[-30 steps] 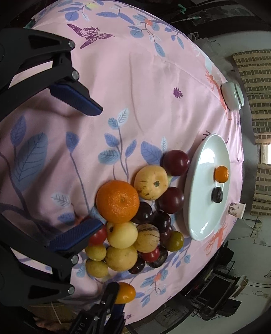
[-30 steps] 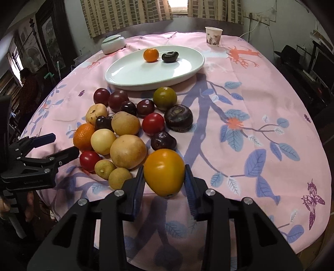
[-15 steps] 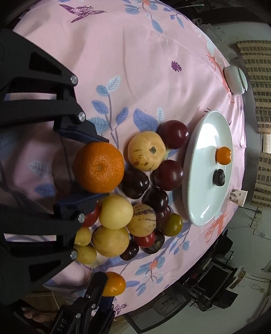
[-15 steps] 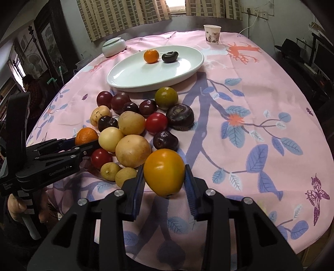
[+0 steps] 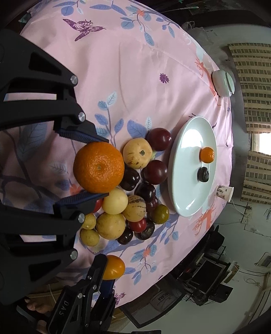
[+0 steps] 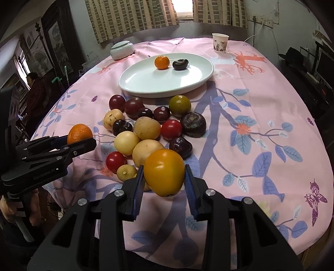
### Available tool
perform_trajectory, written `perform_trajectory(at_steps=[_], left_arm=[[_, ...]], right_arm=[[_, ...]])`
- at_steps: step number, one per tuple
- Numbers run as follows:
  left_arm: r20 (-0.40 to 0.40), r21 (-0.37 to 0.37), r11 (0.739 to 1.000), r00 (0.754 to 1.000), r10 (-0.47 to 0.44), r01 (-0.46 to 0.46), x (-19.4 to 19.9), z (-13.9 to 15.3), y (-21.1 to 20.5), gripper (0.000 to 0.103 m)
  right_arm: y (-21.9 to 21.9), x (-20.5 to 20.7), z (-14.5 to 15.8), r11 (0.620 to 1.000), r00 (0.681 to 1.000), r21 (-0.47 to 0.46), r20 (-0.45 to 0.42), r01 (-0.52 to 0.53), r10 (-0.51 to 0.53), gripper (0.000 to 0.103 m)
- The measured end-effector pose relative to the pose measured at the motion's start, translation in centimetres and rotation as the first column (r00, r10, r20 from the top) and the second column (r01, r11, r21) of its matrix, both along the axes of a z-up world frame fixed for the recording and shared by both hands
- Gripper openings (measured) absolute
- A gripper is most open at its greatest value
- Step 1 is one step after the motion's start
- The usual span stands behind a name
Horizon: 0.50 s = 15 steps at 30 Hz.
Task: Organize fruits
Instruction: 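Carry both citrus fruits onto the white plate and open both tools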
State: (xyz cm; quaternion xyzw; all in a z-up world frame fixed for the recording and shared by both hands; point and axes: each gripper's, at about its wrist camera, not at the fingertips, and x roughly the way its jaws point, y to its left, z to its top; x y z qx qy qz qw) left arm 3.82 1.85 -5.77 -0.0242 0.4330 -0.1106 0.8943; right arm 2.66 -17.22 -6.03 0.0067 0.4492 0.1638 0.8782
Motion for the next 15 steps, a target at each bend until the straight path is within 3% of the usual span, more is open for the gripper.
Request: perform_trajectory(at_steps=[10,15], left_arm=[[0.023,0.004,1.0,1.0,0.002,-0.002,1.9,2.0,0.5,0.044],[0.036,0.021,1.0,0.999,-0.009,0.008,5.7,3.9,0.4,0.044]], right_arm=[[1.4,2.3,0.9,0.999,0.999,-0.007,0.01,-0.043,0.043,0.037],[2.9,5.5,2.4,0.995,0.996,-0.035,0.017,-0.09,0.091,0.037]])
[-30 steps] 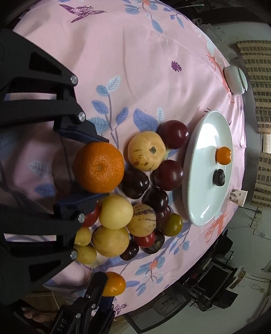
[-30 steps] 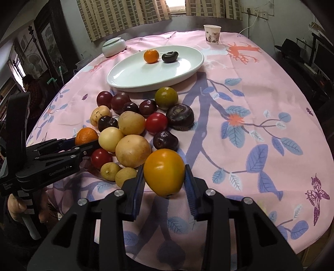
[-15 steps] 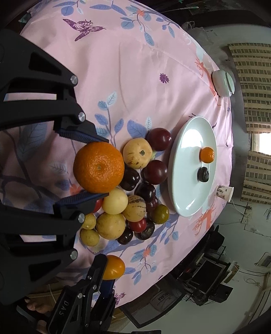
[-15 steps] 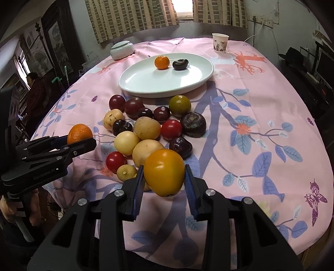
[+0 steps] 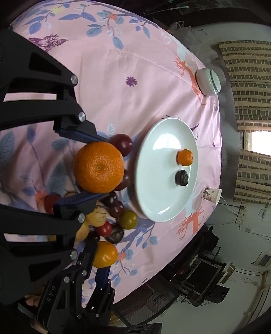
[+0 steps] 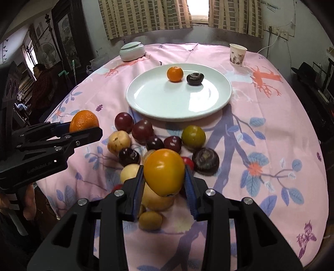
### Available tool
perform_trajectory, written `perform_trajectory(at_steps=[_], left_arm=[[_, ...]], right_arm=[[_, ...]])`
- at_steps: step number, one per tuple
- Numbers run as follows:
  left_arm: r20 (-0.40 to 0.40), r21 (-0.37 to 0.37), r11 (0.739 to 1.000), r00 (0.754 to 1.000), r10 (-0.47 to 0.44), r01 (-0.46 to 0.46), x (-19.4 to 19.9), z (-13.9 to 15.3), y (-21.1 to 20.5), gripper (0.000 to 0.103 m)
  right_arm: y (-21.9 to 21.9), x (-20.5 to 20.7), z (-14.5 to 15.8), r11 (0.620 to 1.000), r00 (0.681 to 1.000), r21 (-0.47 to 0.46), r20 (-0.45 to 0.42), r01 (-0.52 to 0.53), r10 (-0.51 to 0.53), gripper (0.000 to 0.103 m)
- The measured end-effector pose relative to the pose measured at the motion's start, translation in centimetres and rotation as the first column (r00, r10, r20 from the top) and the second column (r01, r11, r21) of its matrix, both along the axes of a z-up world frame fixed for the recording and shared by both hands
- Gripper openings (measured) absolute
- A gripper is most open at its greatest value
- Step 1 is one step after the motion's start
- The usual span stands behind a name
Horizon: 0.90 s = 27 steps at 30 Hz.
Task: Organize fruits
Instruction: 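Carry both citrus fruits onto the white plate and open both tools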
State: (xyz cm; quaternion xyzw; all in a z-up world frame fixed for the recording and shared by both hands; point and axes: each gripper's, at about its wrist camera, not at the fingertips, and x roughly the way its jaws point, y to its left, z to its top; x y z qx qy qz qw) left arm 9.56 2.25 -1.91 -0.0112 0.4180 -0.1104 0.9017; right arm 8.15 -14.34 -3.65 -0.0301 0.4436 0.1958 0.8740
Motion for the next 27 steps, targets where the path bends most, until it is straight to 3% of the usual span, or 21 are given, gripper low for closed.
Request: perform_trajectory(at_steps=[3,5,7,12,19,27], left_arm=[[0.009,0.023,1.0,1.0,-0.009,0.009,4.2,1.4,0.1,0.044],[-0.015,-0.001,1.0,1.0,-0.001,0.001,7.7,1.9,0.6,0.045],[-0.046,-0.022,1.0,0.999,0.016,-0.017,11.4,1.6,1.0,0.045],[-0.092,0.009,0.998,0.994,0.065,-0.064,18.1,-0.5,0.7,0.045],[-0.148,0.006,0.996,0.984,0.094,-0.094,21.6,-3.1,0.6,0.045],[-0.156,0.01,0.994,0.982,0.11,-0.11,23.3,-3.6,0.8,0.045]], right_arm=[[1.2,3.4,1.2,0.999,1.0,-0.024,0.014,-0.027,0.027,0.037],[1.7,5.9,1.6,0.999,0.999,-0.014,0.018,-0.032,0.032,0.037],[2.4,8.7,1.5,1.0,1.0,-0.008,0.008,-0.03,0.03,0.037],[3.8,16.2,0.0,1.0,1.0,-0.021,-0.013,0.002,-0.003,0.037],[4.0,21.8,-3.1,0.999,0.994,-0.031,-0.103,0.016,-0.019,0.037],[5.5,23.0,-3.3,0.998,0.996,-0.051,-0.087,-0.025,0.021,0.037]])
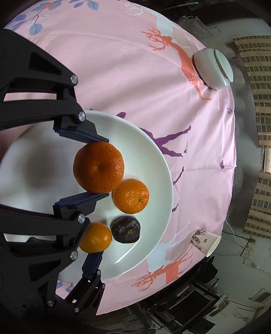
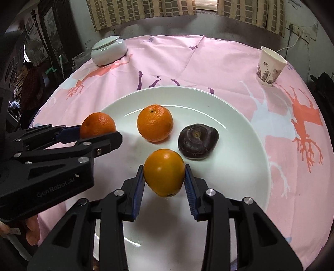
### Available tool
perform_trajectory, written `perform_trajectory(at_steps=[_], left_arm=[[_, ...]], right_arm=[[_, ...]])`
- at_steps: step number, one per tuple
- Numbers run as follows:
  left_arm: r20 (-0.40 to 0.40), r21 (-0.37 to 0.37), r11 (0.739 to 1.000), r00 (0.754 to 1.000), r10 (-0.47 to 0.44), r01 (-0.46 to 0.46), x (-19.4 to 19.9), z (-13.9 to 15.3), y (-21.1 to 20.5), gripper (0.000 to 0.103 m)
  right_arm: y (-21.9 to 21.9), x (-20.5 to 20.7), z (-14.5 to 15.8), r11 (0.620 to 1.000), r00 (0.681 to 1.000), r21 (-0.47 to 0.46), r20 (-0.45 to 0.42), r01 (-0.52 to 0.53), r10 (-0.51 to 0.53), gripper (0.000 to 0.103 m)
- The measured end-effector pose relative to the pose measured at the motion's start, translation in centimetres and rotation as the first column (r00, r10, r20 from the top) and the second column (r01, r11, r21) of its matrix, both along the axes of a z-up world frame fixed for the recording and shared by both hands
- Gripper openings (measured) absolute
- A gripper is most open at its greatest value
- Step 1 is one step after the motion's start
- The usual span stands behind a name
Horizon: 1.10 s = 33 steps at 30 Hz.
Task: Organize fruits
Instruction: 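Carry both citrus fruits onto the white plate and open both tools, then grasp the small yellow pear with the right tool while the left tool grasps a red plum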
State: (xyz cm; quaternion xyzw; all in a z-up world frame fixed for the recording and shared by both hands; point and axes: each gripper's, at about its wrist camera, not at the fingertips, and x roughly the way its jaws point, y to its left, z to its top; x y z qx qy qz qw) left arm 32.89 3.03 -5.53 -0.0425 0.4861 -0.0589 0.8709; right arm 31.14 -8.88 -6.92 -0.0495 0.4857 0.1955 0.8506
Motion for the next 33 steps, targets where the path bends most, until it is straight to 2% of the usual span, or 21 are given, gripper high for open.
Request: perform_trajectory(at_steps=[1,2,3,4,8,11,14,15,16,18,19,22,26,33], left_arm=[[-0.003,-0.002,1.0,1.0,0.01,-0.01,0.2,0.1,0.1,0.047],[-0.002,-0.012,1.0,1.0,0.014,-0.014,0.4,0.2,0.2,0.06],[0.005,-0.023,1.0,1.0,0.015,-0.015,0.4,0.6,0.3,0.068],[0.022,-0.03,0.999,1.0,0.018,-0.018,0.1,1.2,0.4,0.078],[0.072,-0.064,0.998,0.997,0.016,-0.012,-1.9,4.1,0.9,0.084],[0.12,-0.125,0.992,0.993,0.017,-0.002,-5.4,6.4,1.4,0.092],[0.17,-0.098,0.995,0.985,0.0,0.017,-10.5,8.1,1.1,0.096],[0.183,-0.077,0.997,0.983,-0.009,0.023,-12.3,8.3,0.9,0.096],[0.194,-0.055,0.998,0.981,-0.021,0.032,-14.2,8.3,0.6,0.097],[0.211,-0.036,0.998,0.977,-0.039,0.048,-17.8,7.8,0.2,0.098],[0.21,-0.034,0.998,0.977,-0.043,0.052,-19.6,7.3,0.0,0.098],[0.206,-0.042,0.998,0.978,-0.035,0.045,-23.9,5.4,-0.3,0.098],[0.208,-0.009,1.0,0.978,-0.023,0.026,-28.3,3.3,-0.4,0.098],[0.227,0.035,0.999,0.973,-0.027,0.02,-31.3,2.7,-0.2,0.098]], right_arm=[[0.3,0.2,-0.1,1.0,1.0,-0.022,-0.004,-0.008,0.008,0.043],[0.6,0.3,-0.2,0.999,1.0,-0.048,0.004,-0.007,0.008,0.047],[0.8,0.2,0.1,0.998,1.0,-0.064,0.025,-0.005,0.006,0.053],[0.8,0.1,0.3,0.997,0.999,-0.073,0.04,-0.003,0.006,0.064],[0.2,-1.6,2.5,0.995,0.995,-0.101,0.101,-0.003,0.013,0.065],[-1.1,-4.2,4.8,0.996,0.993,-0.091,0.115,-0.009,0.02,0.065],[-2.6,-7.9,6.6,0.997,0.992,-0.078,0.126,-0.003,0.013,0.067],[-3.2,-9.6,6.9,0.997,0.992,-0.074,0.126,0.005,0.005,0.072],[-3.5,-11.0,7.1,0.997,0.992,-0.071,0.128,0.014,-0.005,0.082],[-4.5,-14.8,7.3,0.997,0.988,-0.061,0.154,0.038,-0.028,0.097],[-4.8,-16.6,7.1,0.997,0.985,-0.056,0.171,0.046,-0.036,0.099],[-5.1,-21.6,5.7,0.997,0.985,-0.059,0.167,0.043,-0.032,0.099],[-5.6,-26.4,4.0,0.995,0.983,-0.061,0.168,0.08,-0.069,0.099],[-6.3,-29.4,3.4,0.993,0.982,-0.051,0.162,0.106,-0.097,0.099]])
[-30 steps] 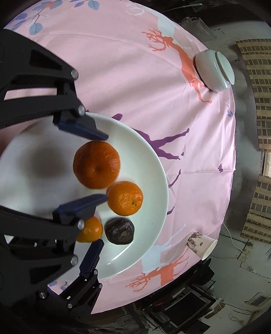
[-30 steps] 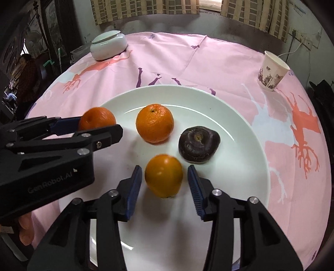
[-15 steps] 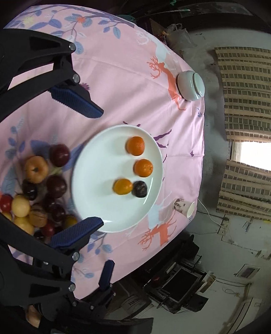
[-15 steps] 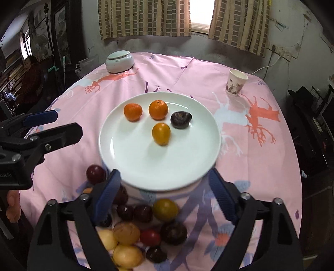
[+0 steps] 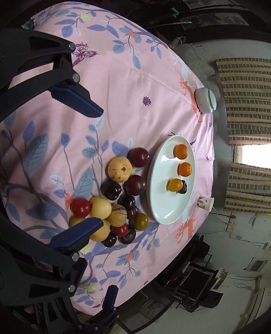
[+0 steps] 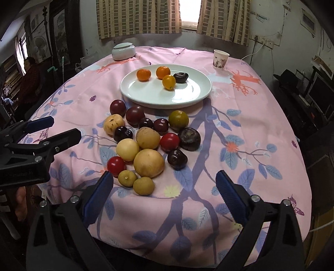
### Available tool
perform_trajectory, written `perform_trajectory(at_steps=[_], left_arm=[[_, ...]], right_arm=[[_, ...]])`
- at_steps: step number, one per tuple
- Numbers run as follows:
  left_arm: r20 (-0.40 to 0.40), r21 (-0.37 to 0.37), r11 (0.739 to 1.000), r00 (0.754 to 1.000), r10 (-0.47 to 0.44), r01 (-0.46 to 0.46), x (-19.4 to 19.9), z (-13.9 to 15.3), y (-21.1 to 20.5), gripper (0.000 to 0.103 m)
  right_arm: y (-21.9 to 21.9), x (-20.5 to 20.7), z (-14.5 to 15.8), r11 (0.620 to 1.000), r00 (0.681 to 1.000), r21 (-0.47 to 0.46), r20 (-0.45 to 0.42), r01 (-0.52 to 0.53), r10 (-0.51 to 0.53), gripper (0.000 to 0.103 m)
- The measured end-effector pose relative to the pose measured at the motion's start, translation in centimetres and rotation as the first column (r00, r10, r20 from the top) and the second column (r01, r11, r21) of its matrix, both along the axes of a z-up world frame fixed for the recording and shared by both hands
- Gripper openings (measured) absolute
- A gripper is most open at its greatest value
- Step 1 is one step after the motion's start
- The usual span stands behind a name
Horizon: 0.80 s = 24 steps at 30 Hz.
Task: Organize fruits
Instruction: 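Grasp the small yellow pear with the right tool while the left tool grasps a red plum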
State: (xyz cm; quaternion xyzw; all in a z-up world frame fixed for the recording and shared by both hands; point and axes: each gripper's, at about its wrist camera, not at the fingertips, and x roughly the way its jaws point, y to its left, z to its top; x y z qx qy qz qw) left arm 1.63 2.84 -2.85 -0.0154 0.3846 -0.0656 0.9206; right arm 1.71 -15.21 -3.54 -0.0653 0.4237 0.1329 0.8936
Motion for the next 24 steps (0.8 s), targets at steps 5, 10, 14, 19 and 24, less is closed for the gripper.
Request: perform_trajectory(at_steps=[5,10,14,19,24], left_arm=[[-0.027,0.004,1.0,1.0,-0.002,0.002,0.3,-0.6,0.1,0.098],[-0.034,0.015,1.0,0.999,0.002,-0.002,0.6,-0.8,0.0,0.098],[-0.039,0.021,1.0,0.999,0.002,-0.001,0.6,-1.0,0.0,0.098],[-0.054,0.024,1.0,0.999,0.004,-0.003,0.7,-1.7,0.2,0.098],[-0.064,0.037,0.999,0.998,0.006,-0.003,0.6,-2.1,0.6,0.098]], right_arm=[[-0.5,0.2,-0.1,1.0,1.0,0.026,-0.019,0.017,-0.017,0.099],[-0.1,0.3,-0.6,1.0,1.0,0.012,-0.029,0.007,-0.007,0.099],[0.2,-0.3,-1.2,1.0,1.0,0.013,0.004,-0.01,0.01,0.093],[0.5,0.4,-3.4,0.998,0.995,0.043,-0.088,-0.043,0.047,0.044],[1.0,1.0,-4.9,0.995,0.988,0.072,-0.135,-0.067,0.077,0.044]])
